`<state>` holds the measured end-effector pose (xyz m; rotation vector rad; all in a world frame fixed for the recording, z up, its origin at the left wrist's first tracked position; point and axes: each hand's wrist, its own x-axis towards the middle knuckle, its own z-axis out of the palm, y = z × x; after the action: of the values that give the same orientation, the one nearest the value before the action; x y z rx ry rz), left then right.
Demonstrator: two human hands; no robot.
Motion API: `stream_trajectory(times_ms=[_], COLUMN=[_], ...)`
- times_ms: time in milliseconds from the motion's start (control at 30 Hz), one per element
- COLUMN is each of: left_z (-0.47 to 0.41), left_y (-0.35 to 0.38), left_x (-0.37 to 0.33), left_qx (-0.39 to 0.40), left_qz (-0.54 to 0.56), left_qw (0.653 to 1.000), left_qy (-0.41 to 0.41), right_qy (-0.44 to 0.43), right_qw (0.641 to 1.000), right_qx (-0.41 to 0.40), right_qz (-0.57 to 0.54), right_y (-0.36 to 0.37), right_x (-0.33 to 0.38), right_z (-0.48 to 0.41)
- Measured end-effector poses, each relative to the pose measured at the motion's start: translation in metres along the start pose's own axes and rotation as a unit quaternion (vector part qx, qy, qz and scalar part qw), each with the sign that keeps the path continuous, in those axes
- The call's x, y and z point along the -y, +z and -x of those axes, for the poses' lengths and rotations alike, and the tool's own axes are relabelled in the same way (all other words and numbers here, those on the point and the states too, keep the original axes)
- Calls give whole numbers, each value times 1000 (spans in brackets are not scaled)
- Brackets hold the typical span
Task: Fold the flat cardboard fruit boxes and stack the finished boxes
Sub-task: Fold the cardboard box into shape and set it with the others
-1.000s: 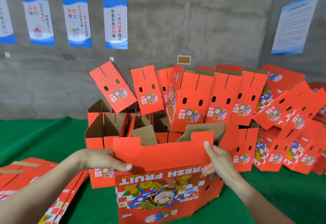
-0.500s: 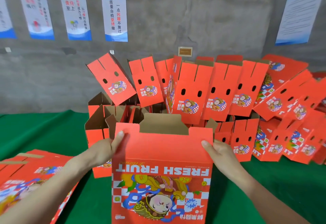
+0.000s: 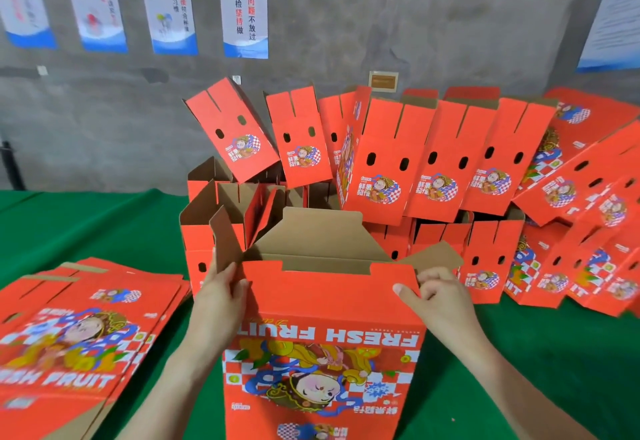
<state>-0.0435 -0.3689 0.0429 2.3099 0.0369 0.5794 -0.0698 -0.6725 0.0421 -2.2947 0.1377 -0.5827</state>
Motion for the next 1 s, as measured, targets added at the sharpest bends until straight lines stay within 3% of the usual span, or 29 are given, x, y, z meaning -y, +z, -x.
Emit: stream_trajectory(times_ms=[333,400,467,533,600,700,800,900,1000], left_z=[-2,-6,-7,-8,-8,-8,-6,-4,1], left_y=[-7,-7,-6,-4,-3,-4,-5,-10,-14], left_x=[3,7,9,10,11,13,15,16,13], left_qx=[41,54,63,59,55,57,42,28,113], left_qz=[-40,-88,-124,-135,-135,-132,-117,-25,89], left_qw=[996,992,989,988,988,988,989,986,971], left_qy=[75,77,57,47,51,59,78,163,191], right_qy=[-84,-88,-142,-237,-288,-211,-174,-105,-100], right_qw=[987,961,913,892,896,940,919,905,910], right_qx=[72,74,31,23,104,190,244,301,305], right_qz=[114,252,382,385,322,189,258,282,264], right_y=[-9,-12,-13,-6,10,33,49,59,62], right_x=[9,13,21,33,50,74,71,59,56], right_z=[3,-1,-2,0,0,-13,-32,-41,-44])
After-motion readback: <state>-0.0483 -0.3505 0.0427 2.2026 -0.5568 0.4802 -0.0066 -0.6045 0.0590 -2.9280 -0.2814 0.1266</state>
